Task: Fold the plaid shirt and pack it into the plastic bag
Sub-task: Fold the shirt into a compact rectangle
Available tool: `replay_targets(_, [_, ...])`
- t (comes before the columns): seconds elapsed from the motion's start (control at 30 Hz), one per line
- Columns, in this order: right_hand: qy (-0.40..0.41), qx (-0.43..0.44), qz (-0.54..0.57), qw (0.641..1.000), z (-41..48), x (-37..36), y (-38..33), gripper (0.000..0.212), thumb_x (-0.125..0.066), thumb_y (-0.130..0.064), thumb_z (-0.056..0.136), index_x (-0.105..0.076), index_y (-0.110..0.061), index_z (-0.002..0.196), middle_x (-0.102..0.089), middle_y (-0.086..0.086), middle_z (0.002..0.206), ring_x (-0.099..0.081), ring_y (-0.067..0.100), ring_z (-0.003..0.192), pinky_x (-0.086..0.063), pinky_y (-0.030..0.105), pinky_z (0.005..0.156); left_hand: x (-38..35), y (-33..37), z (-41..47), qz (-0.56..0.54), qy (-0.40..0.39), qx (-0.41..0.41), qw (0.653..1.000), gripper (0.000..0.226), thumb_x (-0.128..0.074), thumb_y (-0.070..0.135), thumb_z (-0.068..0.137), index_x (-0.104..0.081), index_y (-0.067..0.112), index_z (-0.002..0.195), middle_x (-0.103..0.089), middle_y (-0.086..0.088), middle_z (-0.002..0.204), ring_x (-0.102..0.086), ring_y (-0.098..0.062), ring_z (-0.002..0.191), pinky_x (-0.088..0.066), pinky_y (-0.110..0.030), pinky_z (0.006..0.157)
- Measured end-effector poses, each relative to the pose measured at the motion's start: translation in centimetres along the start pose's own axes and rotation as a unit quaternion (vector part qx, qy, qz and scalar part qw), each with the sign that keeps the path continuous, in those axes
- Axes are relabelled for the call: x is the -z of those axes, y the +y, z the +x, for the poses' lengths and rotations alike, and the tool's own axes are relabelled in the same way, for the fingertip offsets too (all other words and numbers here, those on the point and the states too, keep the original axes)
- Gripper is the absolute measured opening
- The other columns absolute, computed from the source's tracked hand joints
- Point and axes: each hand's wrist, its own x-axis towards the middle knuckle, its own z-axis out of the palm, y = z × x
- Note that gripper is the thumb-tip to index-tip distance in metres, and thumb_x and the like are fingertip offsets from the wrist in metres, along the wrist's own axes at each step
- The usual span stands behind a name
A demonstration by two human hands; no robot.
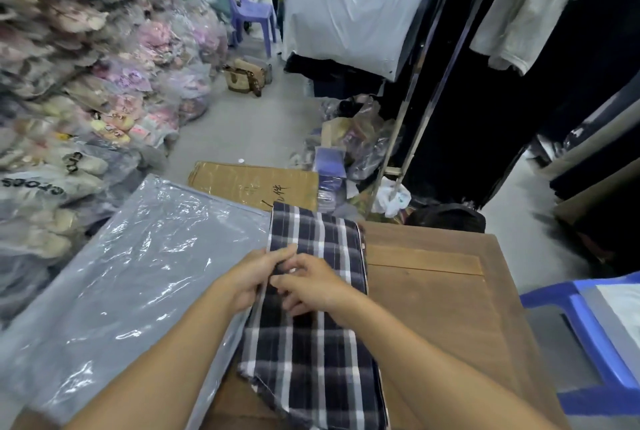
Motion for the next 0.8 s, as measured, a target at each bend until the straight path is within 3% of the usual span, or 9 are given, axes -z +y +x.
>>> replay_targets(0.1, [0.107,0.050,-0.123,0.985,0.5,1.7,1.0,0.024,-0.066,-0.032,0.093,-0.064,-0.020,0.114,-0.066,-0.003,0.096,-0.066,0.014,0.088,-0.059,0.037,0.085,0.4,-0.4,0.6,0.047,0.056,0.006,0.997,0.007,-0.061,0.021,0.096,-0.065,0.019,0.091,-0.076,-0.008,0.088,-0.070,-0.017,0.081,-0.056,-0.034,0.074])
replay_targets(0.17, [0.184,0.092,-0.268,0.941,1.2,3.2,2.1,0.028,-0.062,-0.035,0.094,-0.062,-0.022,0.119,-0.061,-0.003,0.114,-0.057,0.014,0.107,-0.052,0.037,0.094,1.0,-0.9,1.9,0.051,0.071,0.007,0.996,0.011,-0.062,0.020,0.095,-0.069,0.017,0.103,-0.077,-0.011,0.099,-0.073,-0.024,0.090,-0.059,-0.047,0.086])
replay_targets(0.23, [0.225,0.126,-0.372,0.892,1.6,4.3,3.5,0.043,-0.059,-0.039,0.095,-0.054,-0.021,0.133,-0.048,0.000,0.138,-0.039,0.018,0.129,-0.040,0.040,0.109,1.1,-1.4,2.8,0.069,0.110,0.007,0.992,0.019,-0.066,0.021,0.091,-0.068,0.015,0.109,-0.076,-0.009,0.104,-0.072,-0.027,0.094,-0.057,-0.050,0.090])
replay_targets(0.3, [0.214,0.124,-0.428,0.869,2.2,5.0,4.9,0.062,-0.055,-0.045,0.097,-0.036,-0.019,0.150,-0.025,0.005,0.160,-0.016,0.023,0.149,-0.023,0.042,0.121,0.9,-1.9,3.4,0.117,0.166,-0.005,0.979,0.026,-0.070,0.025,0.088,-0.062,0.015,0.111,-0.072,-0.003,0.103,-0.070,-0.025,0.093,-0.058,-0.045,0.086])
replay_targets(0.4, [0.177,0.104,-0.479,0.853,2.7,5.3,6.9,0.076,-0.039,-0.056,0.100,-0.009,-0.018,0.159,0.005,0.006,0.168,0.011,0.022,0.154,-0.002,0.040,0.125,0.5,-2.4,3.9,0.173,0.217,-0.036,0.960,0.028,-0.066,0.029,0.091,-0.055,0.017,0.113,-0.066,-0.001,0.104,-0.065,-0.023,0.094,-0.055,-0.037,0.080])
replay_targets(0.57, [0.149,0.088,-0.510,0.843,3.2,5.2,8.7,0.079,-0.013,-0.064,0.097,-0.004,-0.016,0.159,0.006,0.004,0.169,0.014,0.018,0.153,0.005,0.038,0.124,-0.3,-2.9,4.7,0.270,0.240,-0.070,0.930,0.038,-0.058,0.029,0.095,-0.048,0.011,0.128,-0.061,-0.009,0.123,-0.059,-0.024,0.101,-0.050,-0.036,0.079])
replay_targets(0.67, [0.195,0.122,-0.508,0.830,3.9,5.7,8.3,0.071,-0.022,-0.059,0.101,-0.021,-0.017,0.157,-0.013,0.007,0.167,-0.003,0.024,0.153,-0.008,0.043,0.125,-1.4,-2.9,4.9,0.451,0.320,-0.158,0.818,0.060,-0.057,0.031,0.093,-0.034,0.011,0.146,-0.042,-0.010,0.145,-0.044,-0.029,0.131,-0.043,-0.044,0.105])
replay_targets(0.73, [0.245,0.148,-0.493,0.821,5.0,6.5,7.8,0.065,-0.024,-0.054,0.102,-0.028,-0.016,0.155,-0.017,0.008,0.166,-0.005,0.024,0.153,-0.011,0.044,0.124,-2.3,-2.8,5.7,0.557,0.274,-0.274,0.735,0.054,-0.044,0.032,0.099,-0.037,0.012,0.148,-0.037,-0.012,0.153,-0.033,-0.032,0.142,-0.026,-0.045,0.118])
replay_targets(0.8, [0.265,0.150,-0.498,0.812,6.4,7.6,7.5,0.070,-0.016,-0.054,0.100,-0.023,-0.014,0.157,-0.010,0.009,0.168,0.002,0.022,0.154,-0.006,0.044,0.125,-2.8,-2.6,7.0,0.624,0.195,-0.317,0.687,0.055,-0.026,0.037,0.101,-0.035,0.014,0.151,-0.029,-0.011,0.160,-0.020,-0.031,0.150,-0.009,-0.045,0.123])
